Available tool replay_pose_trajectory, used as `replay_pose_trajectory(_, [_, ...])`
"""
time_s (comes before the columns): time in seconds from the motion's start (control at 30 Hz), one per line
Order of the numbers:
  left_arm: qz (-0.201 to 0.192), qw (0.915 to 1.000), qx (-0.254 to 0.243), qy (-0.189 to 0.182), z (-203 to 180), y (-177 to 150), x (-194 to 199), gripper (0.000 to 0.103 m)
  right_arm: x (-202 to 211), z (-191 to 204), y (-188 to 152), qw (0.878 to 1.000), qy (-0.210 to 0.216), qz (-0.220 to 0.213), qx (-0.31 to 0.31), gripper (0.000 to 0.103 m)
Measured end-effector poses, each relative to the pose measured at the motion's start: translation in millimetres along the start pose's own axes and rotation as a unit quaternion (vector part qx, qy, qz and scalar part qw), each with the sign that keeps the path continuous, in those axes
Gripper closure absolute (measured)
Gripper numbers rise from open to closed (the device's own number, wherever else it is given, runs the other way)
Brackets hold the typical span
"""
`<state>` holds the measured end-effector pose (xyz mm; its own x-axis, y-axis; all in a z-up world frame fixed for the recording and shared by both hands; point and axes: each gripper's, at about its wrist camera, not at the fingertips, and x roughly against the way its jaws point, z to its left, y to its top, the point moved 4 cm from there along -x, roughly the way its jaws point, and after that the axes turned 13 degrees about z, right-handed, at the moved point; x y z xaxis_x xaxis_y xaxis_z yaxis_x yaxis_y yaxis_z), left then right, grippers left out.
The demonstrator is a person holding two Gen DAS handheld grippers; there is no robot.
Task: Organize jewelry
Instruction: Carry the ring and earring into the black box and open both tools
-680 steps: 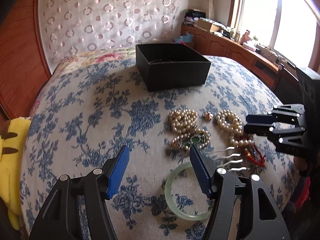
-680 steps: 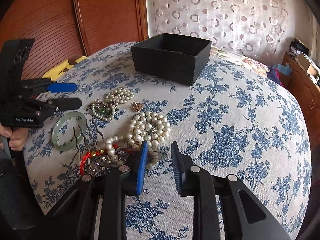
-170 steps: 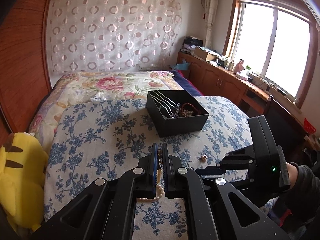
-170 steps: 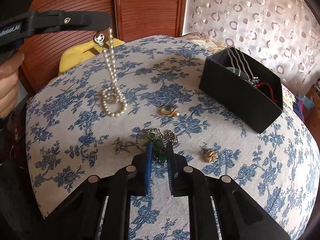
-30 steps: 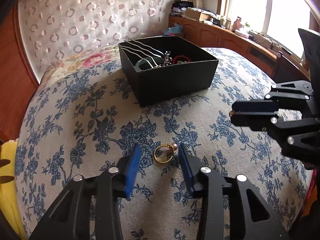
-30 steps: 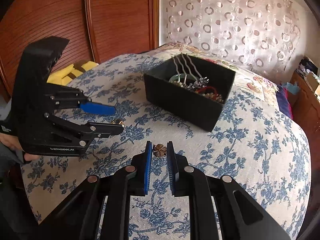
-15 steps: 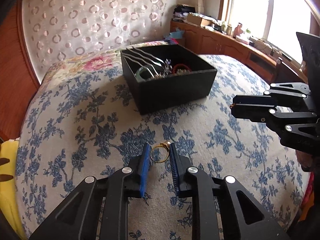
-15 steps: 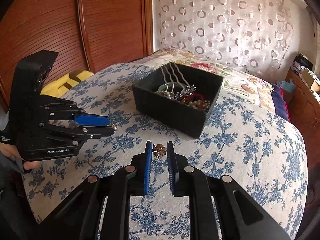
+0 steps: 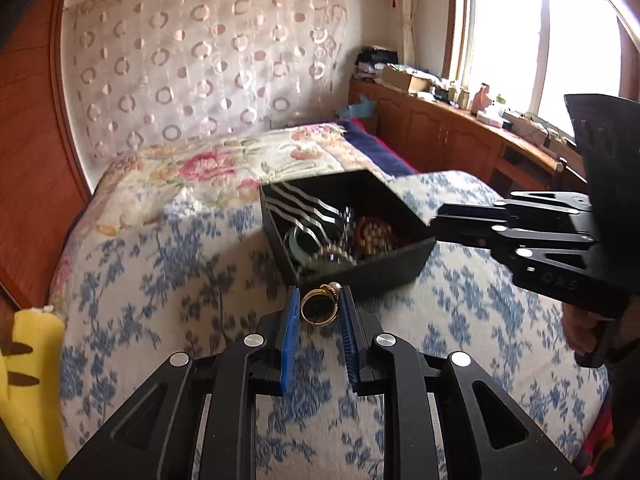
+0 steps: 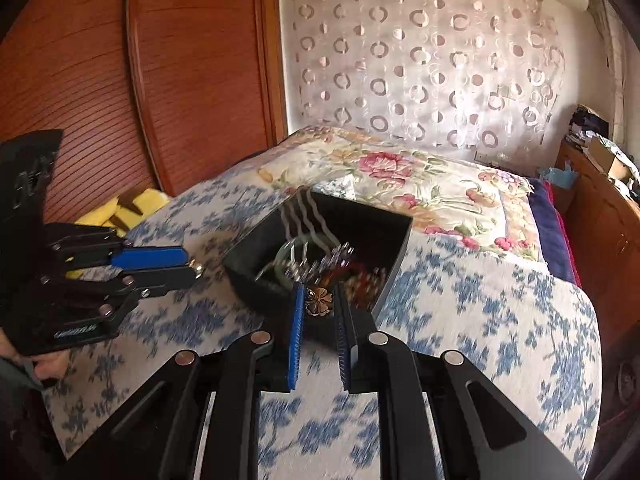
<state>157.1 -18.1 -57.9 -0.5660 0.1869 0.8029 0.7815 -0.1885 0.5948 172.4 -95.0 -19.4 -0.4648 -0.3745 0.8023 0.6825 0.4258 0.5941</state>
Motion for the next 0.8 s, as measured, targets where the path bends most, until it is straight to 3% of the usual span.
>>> replay_pose_trajectory(0.5, [-0.009, 0.9998, 0.016, 0.008, 18, 43, -15, 0.085, -42, -34, 51, 1.0, -0.002, 0.006, -0.025, 0.086])
replay_pose_trajectory(0.57, [-0.009, 0.9997, 0.017, 0.011, 21, 47, -18, 0.085, -43, -38, 53, 1.0, 0.001, 0.006, -0.031, 0.08])
replay_pose_trajectory(0.63, [-0.007, 0.9997, 0.018, 0.013, 22, 49, -21, 0.085, -43, -41, 55, 0.999, 0.01, 0.004, -0.038, 0.067])
replay_pose_trajectory(0.8, [-0.004, 0.9997, 0.02, 0.012, 23, 54, -28, 0.085, -40, -47, 55, 0.999, 0.019, 0.001, -0.046, 0.067])
